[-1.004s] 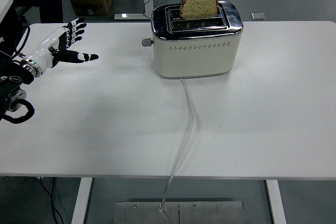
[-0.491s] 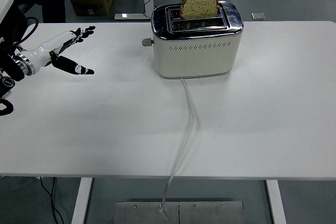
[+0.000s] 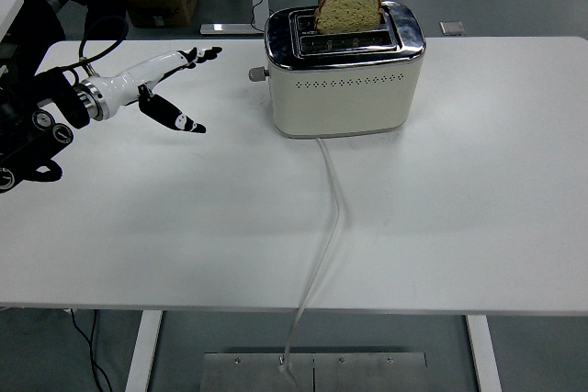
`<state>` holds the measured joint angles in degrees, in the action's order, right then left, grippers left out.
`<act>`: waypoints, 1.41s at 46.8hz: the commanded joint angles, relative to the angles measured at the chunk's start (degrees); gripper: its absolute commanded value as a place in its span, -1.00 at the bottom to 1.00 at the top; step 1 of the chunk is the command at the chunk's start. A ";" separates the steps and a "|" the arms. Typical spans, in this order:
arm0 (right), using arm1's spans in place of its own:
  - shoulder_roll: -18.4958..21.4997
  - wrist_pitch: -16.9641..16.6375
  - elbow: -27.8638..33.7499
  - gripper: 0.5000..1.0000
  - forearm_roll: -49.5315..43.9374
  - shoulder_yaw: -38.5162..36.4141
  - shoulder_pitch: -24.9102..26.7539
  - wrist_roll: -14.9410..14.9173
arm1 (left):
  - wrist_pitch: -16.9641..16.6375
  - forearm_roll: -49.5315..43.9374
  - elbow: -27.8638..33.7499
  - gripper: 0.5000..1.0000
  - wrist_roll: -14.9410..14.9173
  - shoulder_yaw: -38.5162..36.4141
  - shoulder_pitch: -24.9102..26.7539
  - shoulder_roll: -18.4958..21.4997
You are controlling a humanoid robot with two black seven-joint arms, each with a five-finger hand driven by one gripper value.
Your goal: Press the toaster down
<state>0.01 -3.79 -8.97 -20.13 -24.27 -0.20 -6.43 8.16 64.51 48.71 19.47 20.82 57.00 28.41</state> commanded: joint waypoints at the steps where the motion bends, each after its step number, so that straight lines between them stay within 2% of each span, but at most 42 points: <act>1: -0.01 0.01 0.01 1.00 0.00 0.01 0.02 0.02 | -0.08 -0.17 -0.10 1.00 -0.31 -0.16 -0.31 -0.20; 17: -0.01 0.01 0.01 1.00 0.00 0.01 -0.06 0.02 | -0.60 -0.61 -1.24 1.00 -0.31 -0.25 -0.58 -1.60; 24: -0.01 0.01 0.01 1.00 0.00 0.01 0.02 0.02 | -0.60 -0.70 -5.55 1.00 -0.31 -0.25 -0.49 -4.68; 41: -0.01 0.01 0.01 1.00 0.00 0.01 0.02 0.02 | -0.60 -1.40 -5.64 1.00 -0.40 -0.25 -0.40 -5.03; 66: -0.01 0.01 0.01 1.00 0.00 0.01 0.02 0.02 | -0.60 -2.46 -6.60 1.00 -0.40 -0.34 -0.49 -7.84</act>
<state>0.00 -3.77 -8.97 -20.13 -24.26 -0.25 -6.41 7.56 62.05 42.56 19.07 20.56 56.71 20.67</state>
